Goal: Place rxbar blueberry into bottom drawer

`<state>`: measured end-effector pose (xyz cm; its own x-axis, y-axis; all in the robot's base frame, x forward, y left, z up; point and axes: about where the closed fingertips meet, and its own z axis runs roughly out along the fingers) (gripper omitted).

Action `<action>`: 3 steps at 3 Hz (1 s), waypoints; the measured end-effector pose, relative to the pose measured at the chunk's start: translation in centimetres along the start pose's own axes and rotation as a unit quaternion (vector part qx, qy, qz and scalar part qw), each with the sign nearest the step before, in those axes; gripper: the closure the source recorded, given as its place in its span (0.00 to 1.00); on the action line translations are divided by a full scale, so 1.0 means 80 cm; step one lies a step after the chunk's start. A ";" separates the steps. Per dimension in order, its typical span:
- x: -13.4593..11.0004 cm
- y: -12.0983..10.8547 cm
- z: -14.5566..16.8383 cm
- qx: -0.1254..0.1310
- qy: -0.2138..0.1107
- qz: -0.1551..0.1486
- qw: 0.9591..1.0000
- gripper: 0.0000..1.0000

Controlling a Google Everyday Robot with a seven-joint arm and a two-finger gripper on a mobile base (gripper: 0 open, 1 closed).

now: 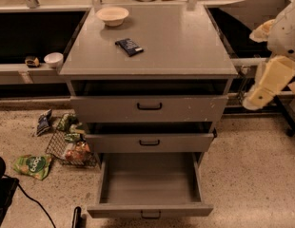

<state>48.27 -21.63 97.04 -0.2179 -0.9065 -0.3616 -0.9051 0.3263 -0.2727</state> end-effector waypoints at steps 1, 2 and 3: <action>-0.006 -0.028 0.043 -0.018 -0.061 0.019 0.998 0.00; -0.006 -0.028 0.043 -0.018 -0.061 0.019 0.998 0.00; -0.022 -0.059 0.062 -0.010 -0.093 0.019 0.995 0.00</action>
Offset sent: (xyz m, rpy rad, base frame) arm 0.0257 0.0027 -0.0148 0.0973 -0.0064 0.0077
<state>54.73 -20.29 94.55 -0.1829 -0.8280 -0.5300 -0.9051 0.3524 -0.2382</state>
